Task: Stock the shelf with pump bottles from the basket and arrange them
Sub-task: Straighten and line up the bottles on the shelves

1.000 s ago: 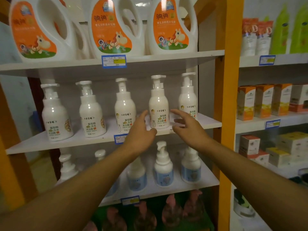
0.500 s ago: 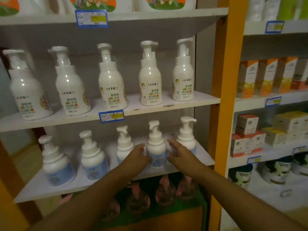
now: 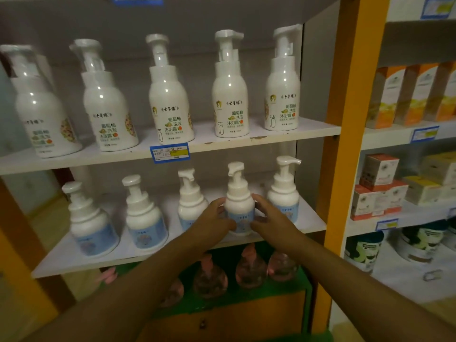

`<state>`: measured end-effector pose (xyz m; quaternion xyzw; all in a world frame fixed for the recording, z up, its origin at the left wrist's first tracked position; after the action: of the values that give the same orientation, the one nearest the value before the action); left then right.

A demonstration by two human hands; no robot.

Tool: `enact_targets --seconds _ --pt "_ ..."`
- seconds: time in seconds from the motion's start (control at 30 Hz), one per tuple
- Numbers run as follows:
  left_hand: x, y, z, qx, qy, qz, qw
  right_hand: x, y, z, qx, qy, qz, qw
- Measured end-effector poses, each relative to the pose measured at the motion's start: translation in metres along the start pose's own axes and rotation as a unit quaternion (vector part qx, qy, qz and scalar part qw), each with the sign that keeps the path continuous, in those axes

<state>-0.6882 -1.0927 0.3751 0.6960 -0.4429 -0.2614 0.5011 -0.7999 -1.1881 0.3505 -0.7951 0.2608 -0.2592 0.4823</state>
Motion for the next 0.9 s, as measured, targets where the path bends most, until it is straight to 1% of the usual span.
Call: enact_targets --seconds 0.07,0.2,0.3,0.37,0.47,0.5,0.57,0.63,0.73,0.8,0.83,0.9 --pt "0.000 -0.003 -0.001 0.008 -0.008 -0.005 1.000 0.000 0.000 0.001 0.005 -0.005 -0.003 1.000" --pt "0.002 -0.001 -0.005 0.042 -0.024 0.013 0.999 -0.003 -0.004 0.000 0.016 0.003 -0.013 1.000" --pt "-0.003 0.002 -0.005 0.048 -0.016 0.005 0.999 -0.005 -0.006 -0.002 0.011 0.014 -0.014 1.000" --pt "-0.008 -0.001 -0.008 0.068 0.008 0.004 0.998 -0.012 -0.009 -0.007 0.023 0.034 -0.014 0.999" --pt "-0.022 -0.004 -0.012 0.039 0.037 0.034 0.998 -0.028 -0.013 -0.020 0.034 0.084 -0.030 0.995" --pt "-0.029 -0.006 -0.012 0.029 0.032 0.040 0.998 -0.034 -0.013 -0.024 0.025 0.103 -0.035 0.994" --pt "-0.040 -0.014 -0.004 0.034 -0.008 0.040 0.999 -0.044 -0.005 -0.025 0.008 0.116 -0.042 0.992" --pt "-0.049 -0.027 0.008 0.045 -0.046 0.028 0.998 -0.052 0.011 -0.018 0.002 0.101 -0.028 0.994" --pt "-0.053 -0.056 0.026 0.019 -0.078 -0.021 0.997 -0.060 0.039 -0.006 0.001 0.068 0.009 0.998" --pt "-0.055 -0.078 0.035 0.022 -0.097 -0.048 0.994 -0.063 0.058 0.004 0.011 0.035 0.035 0.999" --pt "-0.054 -0.090 0.038 0.032 -0.099 -0.056 0.993 -0.064 0.068 0.009 0.009 0.025 0.044 0.999" --pt "-0.049 -0.109 0.043 0.091 -0.104 -0.065 0.988 -0.063 0.087 0.016 -0.009 0.026 0.050 0.998"
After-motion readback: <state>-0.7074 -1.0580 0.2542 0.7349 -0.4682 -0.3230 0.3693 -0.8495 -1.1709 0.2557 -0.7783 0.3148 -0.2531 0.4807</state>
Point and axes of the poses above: each hand's wrist, its own x-axis towards the middle knuckle, its own z-axis out of the palm, y = z × x, the point moved 5 cm from there along x, towards the middle knuckle, and after that the axes turned 5 degrees about z, right-handed, at the moved point
